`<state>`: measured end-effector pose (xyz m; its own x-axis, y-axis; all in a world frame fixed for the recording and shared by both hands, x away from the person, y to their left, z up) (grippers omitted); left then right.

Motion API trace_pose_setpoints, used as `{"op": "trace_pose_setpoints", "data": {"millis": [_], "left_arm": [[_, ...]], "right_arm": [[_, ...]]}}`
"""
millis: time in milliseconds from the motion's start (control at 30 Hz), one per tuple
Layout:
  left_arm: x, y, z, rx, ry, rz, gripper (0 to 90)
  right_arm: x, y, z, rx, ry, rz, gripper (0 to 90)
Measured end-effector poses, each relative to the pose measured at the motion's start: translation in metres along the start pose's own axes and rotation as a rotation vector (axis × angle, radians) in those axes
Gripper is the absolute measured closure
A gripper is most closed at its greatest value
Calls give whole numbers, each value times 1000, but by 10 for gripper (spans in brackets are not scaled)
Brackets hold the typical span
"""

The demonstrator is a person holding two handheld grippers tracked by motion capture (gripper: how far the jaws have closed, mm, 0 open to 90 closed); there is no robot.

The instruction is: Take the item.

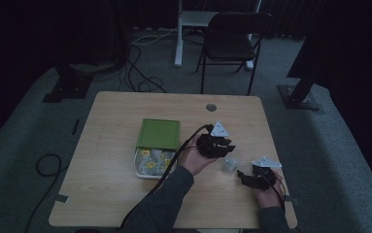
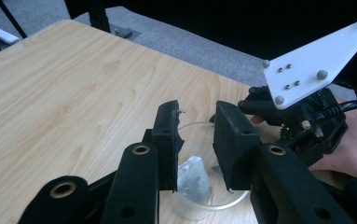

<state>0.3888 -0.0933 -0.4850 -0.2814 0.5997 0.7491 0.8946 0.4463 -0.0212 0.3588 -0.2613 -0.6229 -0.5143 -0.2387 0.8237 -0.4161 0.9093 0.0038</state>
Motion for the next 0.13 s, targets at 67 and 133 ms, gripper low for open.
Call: {"op": "trace_pose_setpoints", "data": {"millis": [67,133], "left_arm": [[2,2,1,4,-2,-3,711],[3,2,2,6,-1,-6,708]], "right_arm": [[0,0,0,0,0,0,254],[0,0,0,0,0,0,254]]}}
Point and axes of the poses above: each handheld gripper's, and its own axes: x roughly backward along the jaws, z roughly out of its underside, y roughly to its left, the point moved 6 cm from there along -x, roughly forward along the jaws, and after that the axes turned 15 degrees about y, right-handed, at the moved point
